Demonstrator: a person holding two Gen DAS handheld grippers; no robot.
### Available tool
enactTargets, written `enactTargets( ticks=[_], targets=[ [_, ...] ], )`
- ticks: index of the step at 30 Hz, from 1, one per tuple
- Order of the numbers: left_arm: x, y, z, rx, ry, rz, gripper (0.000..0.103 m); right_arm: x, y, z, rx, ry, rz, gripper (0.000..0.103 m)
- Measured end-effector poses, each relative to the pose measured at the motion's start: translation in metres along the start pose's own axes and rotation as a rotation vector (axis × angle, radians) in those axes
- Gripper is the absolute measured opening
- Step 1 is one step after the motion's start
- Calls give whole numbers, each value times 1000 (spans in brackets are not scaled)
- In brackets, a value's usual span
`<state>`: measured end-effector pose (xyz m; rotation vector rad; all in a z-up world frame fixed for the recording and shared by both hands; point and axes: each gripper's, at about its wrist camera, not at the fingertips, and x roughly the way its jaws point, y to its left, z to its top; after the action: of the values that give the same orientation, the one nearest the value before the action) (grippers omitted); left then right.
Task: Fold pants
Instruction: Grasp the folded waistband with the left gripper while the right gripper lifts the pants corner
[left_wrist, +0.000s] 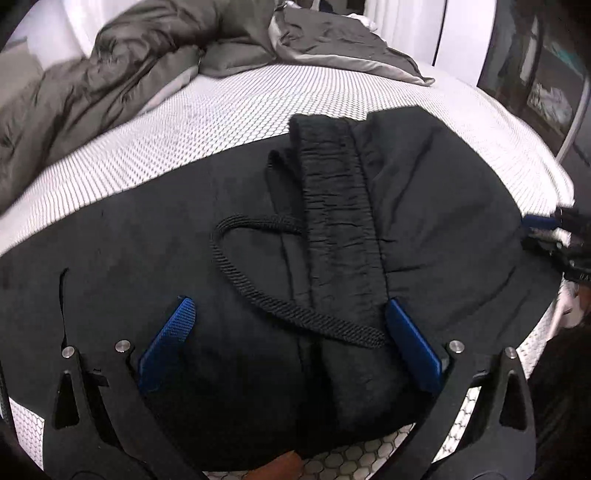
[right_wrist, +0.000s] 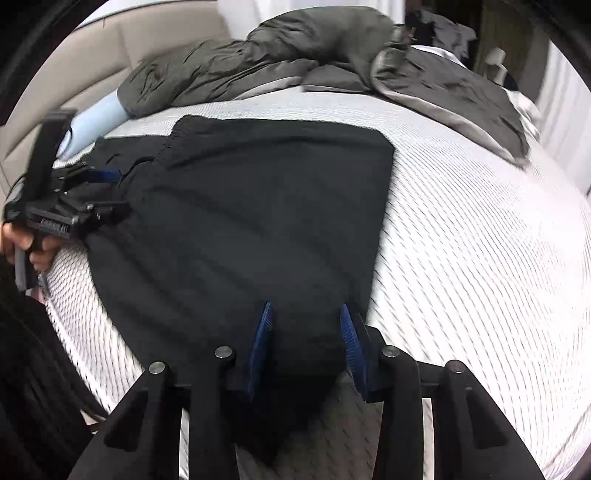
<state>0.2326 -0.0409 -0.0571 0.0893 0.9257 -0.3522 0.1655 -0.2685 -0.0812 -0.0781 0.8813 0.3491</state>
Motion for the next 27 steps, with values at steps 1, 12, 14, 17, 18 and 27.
enactTargets(
  ticks=[1, 12, 14, 17, 18, 27],
  targets=[
    [-6, 12, 3, -50, -11, -27, 102, -5, -4, -4, 12, -5, -3, 39],
    [40, 25, 107, -286, 28, -275, 82, -14, -20, 24, 204, -92, 143, 46],
    [62, 20, 115, -280, 91, -246, 74, -11, -23, 29, 212, -82, 151, 46],
    [80, 21, 120, -295, 121, -250, 64, -4, -29, 32, 216, -65, 139, 46],
    [79, 20, 122, -282, 104, -245, 55, -3, -32, 31, 221, -61, 137, 46],
    [29, 61, 130, -355, -90, -318, 14, -2, -38, 35, 249, -58, 123, 46]
  ],
)
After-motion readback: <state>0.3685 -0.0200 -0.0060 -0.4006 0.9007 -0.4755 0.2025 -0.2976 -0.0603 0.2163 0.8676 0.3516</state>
